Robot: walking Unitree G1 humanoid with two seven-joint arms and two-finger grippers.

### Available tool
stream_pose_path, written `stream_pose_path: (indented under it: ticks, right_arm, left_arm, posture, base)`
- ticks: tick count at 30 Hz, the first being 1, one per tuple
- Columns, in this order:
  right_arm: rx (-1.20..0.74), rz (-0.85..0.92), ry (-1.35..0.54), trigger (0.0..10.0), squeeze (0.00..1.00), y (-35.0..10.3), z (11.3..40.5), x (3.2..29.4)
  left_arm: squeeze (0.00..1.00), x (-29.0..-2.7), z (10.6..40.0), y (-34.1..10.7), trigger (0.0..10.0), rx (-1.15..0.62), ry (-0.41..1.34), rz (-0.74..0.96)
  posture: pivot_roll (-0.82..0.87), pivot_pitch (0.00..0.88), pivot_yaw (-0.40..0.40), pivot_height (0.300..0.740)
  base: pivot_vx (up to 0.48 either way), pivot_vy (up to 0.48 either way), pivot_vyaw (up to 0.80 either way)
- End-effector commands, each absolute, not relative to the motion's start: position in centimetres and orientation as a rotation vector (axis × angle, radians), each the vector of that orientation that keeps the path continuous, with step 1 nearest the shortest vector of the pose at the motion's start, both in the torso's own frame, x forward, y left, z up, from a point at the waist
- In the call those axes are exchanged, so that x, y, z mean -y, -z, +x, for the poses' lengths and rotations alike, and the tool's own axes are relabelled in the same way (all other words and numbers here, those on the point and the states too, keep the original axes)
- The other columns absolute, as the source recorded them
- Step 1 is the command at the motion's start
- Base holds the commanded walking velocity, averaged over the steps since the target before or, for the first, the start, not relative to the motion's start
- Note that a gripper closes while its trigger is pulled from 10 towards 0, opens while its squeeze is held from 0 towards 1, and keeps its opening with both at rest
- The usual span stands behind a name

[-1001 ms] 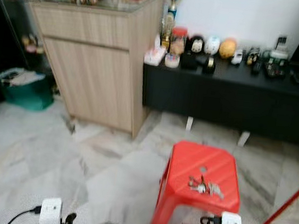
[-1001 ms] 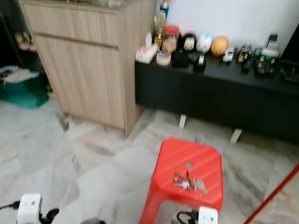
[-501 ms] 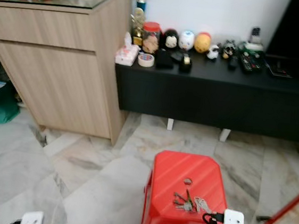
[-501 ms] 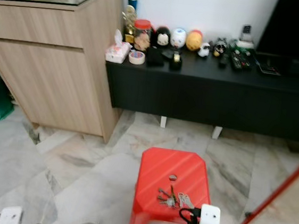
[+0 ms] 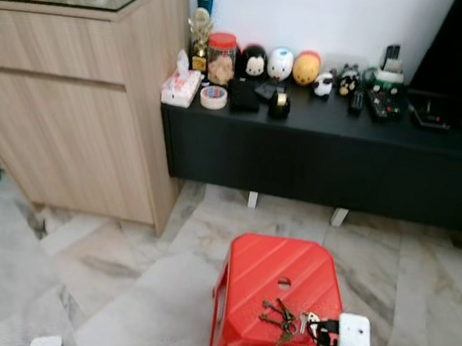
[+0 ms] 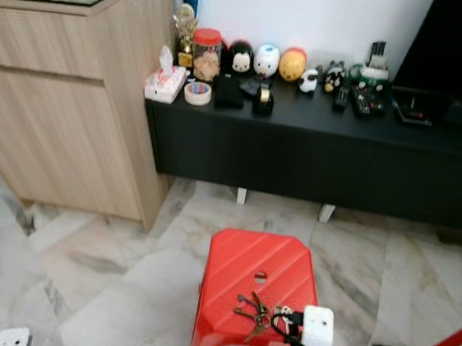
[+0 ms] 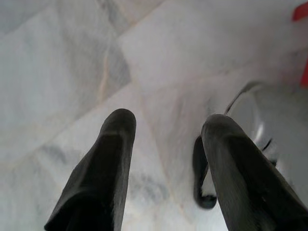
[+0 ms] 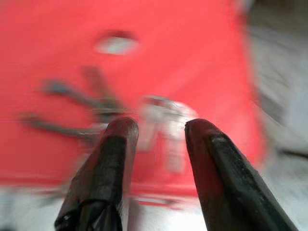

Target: Hang keys on a hook

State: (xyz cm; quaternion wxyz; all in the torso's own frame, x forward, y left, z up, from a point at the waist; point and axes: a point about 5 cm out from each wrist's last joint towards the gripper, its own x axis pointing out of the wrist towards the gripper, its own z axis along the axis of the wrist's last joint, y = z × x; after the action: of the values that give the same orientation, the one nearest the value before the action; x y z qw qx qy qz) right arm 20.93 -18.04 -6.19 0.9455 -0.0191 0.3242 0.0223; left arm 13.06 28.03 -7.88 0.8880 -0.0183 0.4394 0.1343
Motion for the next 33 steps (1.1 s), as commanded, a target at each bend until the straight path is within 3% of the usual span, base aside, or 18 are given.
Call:
stream_pose_path:
  ticks: [1,16,17,27,33]
  right_arm:
    - [-0.643,-0.064,-0.060,10.0,0.00,5.9,21.2,18.5]
    - [-0.597,-0.127,-0.268,10.0,0.00,4.4,23.5,17.6]
    - [-0.606,-0.146,-0.315,10.0,1.00,4.4,23.6,17.3]
    - [-0.645,-0.349,-0.455,10.0,1.00,4.1,24.5,16.4]
    - [-0.656,-0.393,-0.439,10.0,1.00,3.7,25.3,16.7]
  left_arm:
    - [0.00,-28.0,12.5,8.2,10.0,-0.945,-0.279,-0.036]
    - [0.00,-27.2,11.6,8.7,10.0,-0.975,-0.261,-0.033]
    - [0.00,-27.1,11.4,8.8,10.0,-0.981,-0.260,-0.031]
    - [0.00,-27.8,9.2,9.0,10.0,-1.009,-0.270,-0.025]
    - [0.00,-26.6,9.3,9.3,10.0,-0.991,-0.240,-0.021]
  posture:
    - [0.00,0.000,0.005,0.635]
    - [0.00,0.000,0.003,0.635]
    - [0.00,0.000,0.004,0.635]
    - [0.02,0.000,0.000,0.635]
    - [0.04,0.000,-0.006,0.635]
  base:
    - [0.000,0.000,0.00]
    - [0.000,0.000,0.00]
    - [0.000,0.000,0.00]
    - [0.000,0.000,0.00]
    - [0.000,0.000,0.00]
